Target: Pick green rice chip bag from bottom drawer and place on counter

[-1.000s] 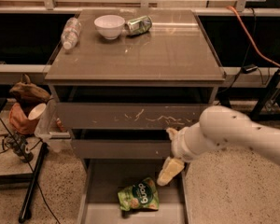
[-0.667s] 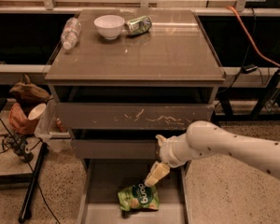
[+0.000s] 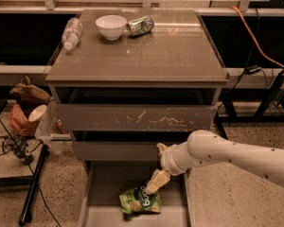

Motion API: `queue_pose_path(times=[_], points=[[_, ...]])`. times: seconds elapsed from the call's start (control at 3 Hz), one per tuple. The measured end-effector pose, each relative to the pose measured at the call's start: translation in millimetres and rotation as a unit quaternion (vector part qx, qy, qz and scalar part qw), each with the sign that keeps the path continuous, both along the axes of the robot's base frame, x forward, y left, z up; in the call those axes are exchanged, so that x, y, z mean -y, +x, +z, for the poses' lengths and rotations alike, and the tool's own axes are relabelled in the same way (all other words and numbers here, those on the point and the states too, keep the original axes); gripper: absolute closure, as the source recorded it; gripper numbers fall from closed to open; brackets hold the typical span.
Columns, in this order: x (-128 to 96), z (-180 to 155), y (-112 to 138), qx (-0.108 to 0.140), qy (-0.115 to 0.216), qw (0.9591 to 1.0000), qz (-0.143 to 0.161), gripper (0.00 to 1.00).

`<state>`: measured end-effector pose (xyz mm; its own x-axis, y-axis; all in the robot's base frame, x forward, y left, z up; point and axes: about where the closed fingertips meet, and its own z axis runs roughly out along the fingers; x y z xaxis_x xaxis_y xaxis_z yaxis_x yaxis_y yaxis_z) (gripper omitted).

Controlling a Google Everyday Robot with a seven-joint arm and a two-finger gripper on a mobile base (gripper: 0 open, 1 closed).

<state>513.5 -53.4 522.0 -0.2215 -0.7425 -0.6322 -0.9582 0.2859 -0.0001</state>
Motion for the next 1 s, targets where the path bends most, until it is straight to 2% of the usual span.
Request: queue_pose_path(times=[0.33, 0.67, 1.0], points=[[-5.5, -14.6, 0.6, -0.002, 0.007, 1.0, -0.006, 0.0], [-40.2, -107.0, -10.3, -0.031, 0.018, 0.9992, -0.019, 0.0], [-78.1, -179.2, 0.2, -0.025, 0.04, 0.9981, -0.04, 0.0]])
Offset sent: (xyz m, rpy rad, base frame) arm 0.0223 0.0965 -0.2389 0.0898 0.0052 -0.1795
